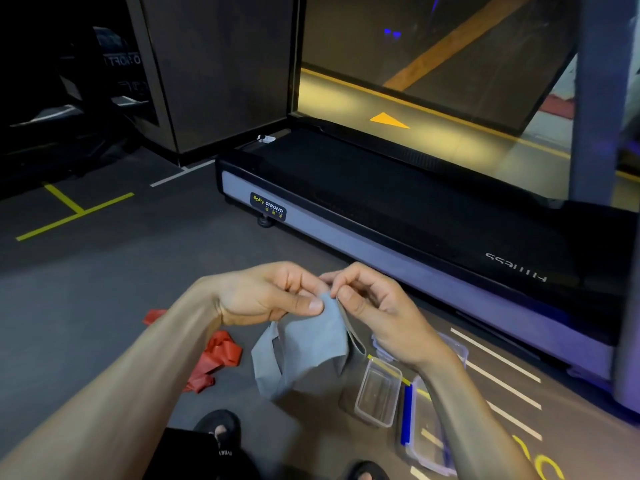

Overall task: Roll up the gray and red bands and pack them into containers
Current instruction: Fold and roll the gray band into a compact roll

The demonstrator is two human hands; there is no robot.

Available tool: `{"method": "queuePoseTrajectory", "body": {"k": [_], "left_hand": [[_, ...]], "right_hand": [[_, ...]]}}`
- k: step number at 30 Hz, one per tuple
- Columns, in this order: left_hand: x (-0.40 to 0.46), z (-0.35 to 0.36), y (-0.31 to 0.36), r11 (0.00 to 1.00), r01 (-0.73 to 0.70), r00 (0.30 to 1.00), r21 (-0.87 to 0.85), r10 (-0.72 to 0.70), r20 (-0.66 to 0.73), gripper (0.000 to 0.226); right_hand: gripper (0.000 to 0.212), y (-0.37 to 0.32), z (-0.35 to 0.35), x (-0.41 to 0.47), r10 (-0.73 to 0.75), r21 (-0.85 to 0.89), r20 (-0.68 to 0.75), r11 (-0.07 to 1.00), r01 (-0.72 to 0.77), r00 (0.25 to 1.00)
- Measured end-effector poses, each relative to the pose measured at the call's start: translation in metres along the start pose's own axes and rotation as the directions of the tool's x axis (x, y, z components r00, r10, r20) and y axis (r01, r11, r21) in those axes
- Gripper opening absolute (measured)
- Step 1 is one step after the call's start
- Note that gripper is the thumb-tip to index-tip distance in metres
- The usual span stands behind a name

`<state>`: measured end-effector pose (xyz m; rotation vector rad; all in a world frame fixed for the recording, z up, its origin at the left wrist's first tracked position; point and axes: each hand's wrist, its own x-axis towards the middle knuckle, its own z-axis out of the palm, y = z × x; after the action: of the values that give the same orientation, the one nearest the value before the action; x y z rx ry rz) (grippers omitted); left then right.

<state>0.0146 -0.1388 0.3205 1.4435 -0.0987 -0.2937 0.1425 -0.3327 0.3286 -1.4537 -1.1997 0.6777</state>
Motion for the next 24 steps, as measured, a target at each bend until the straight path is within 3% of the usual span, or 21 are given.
{"method": "queuePoseTrajectory", "body": {"k": [6, 9, 11, 15, 17, 20, 24], "left_hand": [[0.003, -0.001, -0.001, 0.999, 0.022, 0.996, 0.034, -0.019, -0.084, 0.027], [0.006, 0.000, -0.003, 0.989, 0.048, 0.995, 0.137, -0.035, -0.092, 0.033], [0.007, 0.001, -0.007, 0.978, 0.081, 0.993, 0.195, -0.062, -0.101, 0.031], [0.013, 0.004, -0.012, 0.941, 0.091, 0.991, 0.326, -0.053, -0.126, 0.016], [0.016, 0.005, -0.012, 0.937, 0.073, 0.985, 0.341, -0.015, -0.171, 0.030], [0.016, 0.004, -0.013, 0.925, 0.063, 0.971, 0.374, 0.029, -0.237, 0.064], [0.016, 0.006, -0.011, 0.922, 0.047, 0.964, 0.383, 0.058, -0.258, 0.061]], "right_hand": [[0.006, -0.007, -0.008, 0.003, 0.000, -0.210, 0.044, 0.978, 0.009, 0.999], [0.008, -0.015, -0.017, 0.006, -0.041, -0.202, 0.018, 0.978, 0.044, 0.999], [0.009, -0.022, -0.025, 0.008, -0.075, -0.110, -0.043, 0.991, 0.070, 0.996], [0.022, -0.030, -0.047, 0.002, -0.080, 0.237, -0.192, 0.963, 0.125, 0.978], [0.028, -0.028, -0.056, -0.001, -0.052, 0.326, -0.224, 0.937, 0.125, 0.973], [0.017, -0.019, -0.061, -0.003, -0.002, 0.408, -0.300, 0.904, 0.130, 0.954], [0.021, -0.010, -0.065, -0.005, 0.031, 0.483, -0.324, 0.865, 0.136, 0.946]]}}
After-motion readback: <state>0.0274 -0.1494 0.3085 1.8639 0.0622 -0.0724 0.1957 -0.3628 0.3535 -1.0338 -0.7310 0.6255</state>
